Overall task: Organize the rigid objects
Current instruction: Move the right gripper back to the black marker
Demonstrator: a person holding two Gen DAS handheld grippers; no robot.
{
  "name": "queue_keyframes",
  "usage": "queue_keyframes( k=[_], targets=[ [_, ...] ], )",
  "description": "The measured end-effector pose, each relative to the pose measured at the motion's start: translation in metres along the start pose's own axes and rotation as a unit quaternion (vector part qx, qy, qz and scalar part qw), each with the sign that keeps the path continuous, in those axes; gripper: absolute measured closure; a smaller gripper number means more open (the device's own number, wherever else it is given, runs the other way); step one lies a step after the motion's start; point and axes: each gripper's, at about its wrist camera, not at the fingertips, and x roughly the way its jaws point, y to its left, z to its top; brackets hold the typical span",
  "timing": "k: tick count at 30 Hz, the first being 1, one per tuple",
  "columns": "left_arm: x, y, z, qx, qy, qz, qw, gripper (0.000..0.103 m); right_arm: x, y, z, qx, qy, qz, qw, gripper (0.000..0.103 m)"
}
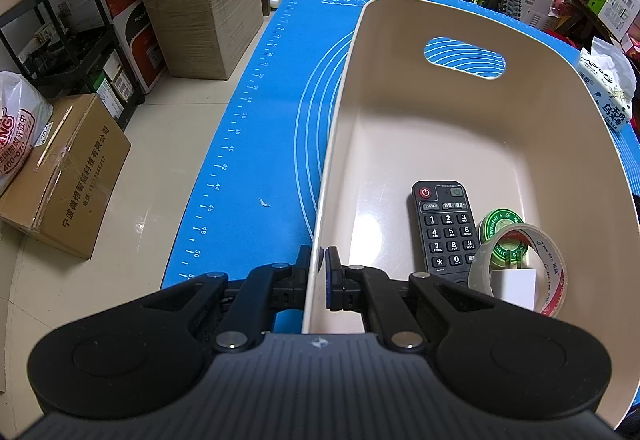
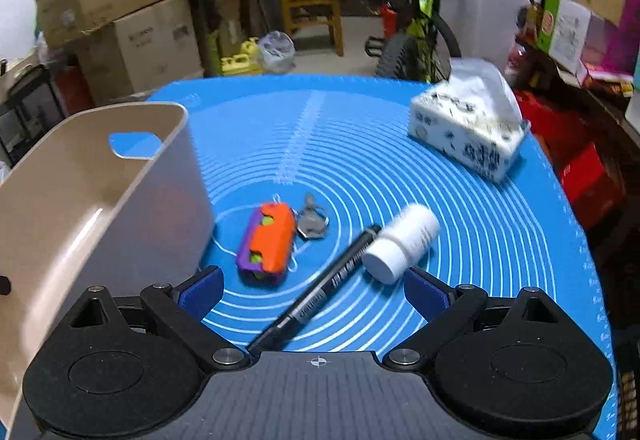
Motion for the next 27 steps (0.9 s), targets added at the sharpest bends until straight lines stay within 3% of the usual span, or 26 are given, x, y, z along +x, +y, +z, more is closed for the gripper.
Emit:
queue_keyframes(
  k=[8, 16, 22, 25, 27],
  targets=[
    [0.0, 0.0, 0.0, 0.0, 0.0, 0.0, 1.0, 0.096, 0.024, 0.003, -0.01, 0.009, 0.027, -0.02, 0.999, 0.01],
    [0.0, 0.0, 0.0, 0.0, 0.0, 0.0, 1.0, 0.096, 0.052, 0.007, -0.013, 0.023, 0.047, -0.038, 0.998, 0.022],
    [0.0, 0.0, 0.0, 0.0, 0.0, 0.0, 1.0, 0.096, 0.057, 0.014, -0.014, 0.013, 0.035, -0.054, 0.998, 0.031],
    [0.0, -0.001, 0.0, 0.0, 0.0, 0.0, 1.0, 0.096, 0.055, 0.016, -0.014, 0.016, 0.033, -0.057, 0.998, 0.043],
    [0.0, -0.001, 0.0, 0.0, 0.0, 0.0, 1.0, 0.096, 0.053, 0.017, -0.014, 0.015, 0.031, -0.058, 0.998, 0.059]
  ],
)
